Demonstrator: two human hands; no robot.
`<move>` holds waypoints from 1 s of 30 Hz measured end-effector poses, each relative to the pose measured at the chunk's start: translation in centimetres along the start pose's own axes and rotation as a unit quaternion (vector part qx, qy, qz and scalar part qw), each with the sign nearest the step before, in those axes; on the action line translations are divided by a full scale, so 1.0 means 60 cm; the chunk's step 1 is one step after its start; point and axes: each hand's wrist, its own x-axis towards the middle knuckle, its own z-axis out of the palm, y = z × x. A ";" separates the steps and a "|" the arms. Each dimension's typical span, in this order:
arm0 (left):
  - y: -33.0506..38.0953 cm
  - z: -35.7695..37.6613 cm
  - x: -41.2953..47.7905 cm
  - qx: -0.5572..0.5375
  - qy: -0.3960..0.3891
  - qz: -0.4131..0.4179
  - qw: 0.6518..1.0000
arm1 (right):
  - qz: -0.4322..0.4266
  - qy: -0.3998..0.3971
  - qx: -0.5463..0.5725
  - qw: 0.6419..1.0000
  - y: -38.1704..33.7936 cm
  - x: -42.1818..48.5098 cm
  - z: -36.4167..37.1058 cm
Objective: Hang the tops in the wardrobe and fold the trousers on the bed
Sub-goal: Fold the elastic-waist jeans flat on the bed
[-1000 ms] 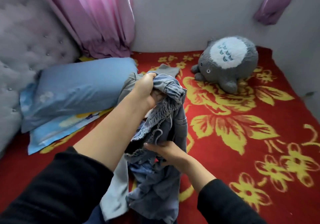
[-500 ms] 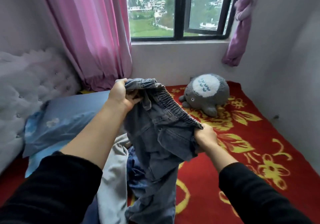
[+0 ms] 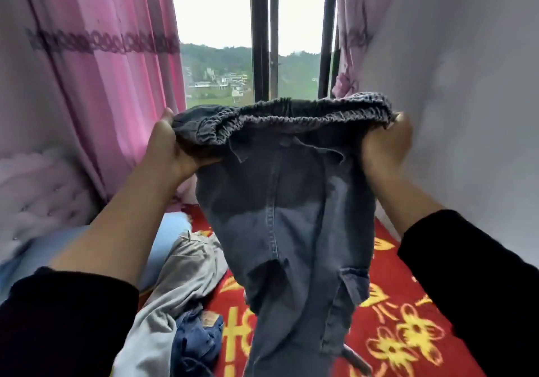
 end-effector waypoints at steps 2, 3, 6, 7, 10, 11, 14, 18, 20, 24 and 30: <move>-0.004 0.036 0.014 -0.001 -0.017 0.014 1.000 | -0.008 0.015 0.009 1.000 -0.005 0.036 -0.012; -0.010 0.052 0.024 -0.003 -0.022 0.021 1.000 | -0.008 0.018 0.014 1.000 -0.001 0.055 -0.017; -0.038 0.095 0.071 -0.003 -0.043 0.045 0.998 | -0.020 0.014 0.024 0.999 0.022 0.119 -0.024; -0.051 0.109 0.093 0.003 -0.048 0.042 0.998 | -0.017 0.007 0.025 1.000 0.035 0.144 -0.020; -0.104 0.152 0.163 0.044 -0.019 0.013 0.999 | 0.007 -0.032 0.017 0.999 0.081 0.222 0.004; -0.123 0.165 0.187 0.056 -0.005 0.007 0.998 | 0.009 -0.053 0.012 0.998 0.100 0.249 0.015; -0.177 0.200 0.264 0.045 0.020 0.015 0.999 | -0.005 -0.114 -0.005 0.993 0.154 0.323 0.052; -0.210 0.259 0.345 0.006 0.024 0.060 0.998 | 0.007 -0.145 0.001 0.989 0.181 0.410 0.093; -0.210 0.289 0.378 -0.011 0.021 0.081 0.996 | 0.004 -0.148 0.019 0.989 0.179 0.443 0.107; -0.186 0.334 0.412 -0.038 -0.034 0.140 0.989 | -0.082 -0.125 0.067 0.986 0.161 0.481 0.114; -0.191 0.318 0.367 -0.059 -0.066 0.158 0.983 | -0.123 -0.102 0.102 0.982 0.171 0.452 0.067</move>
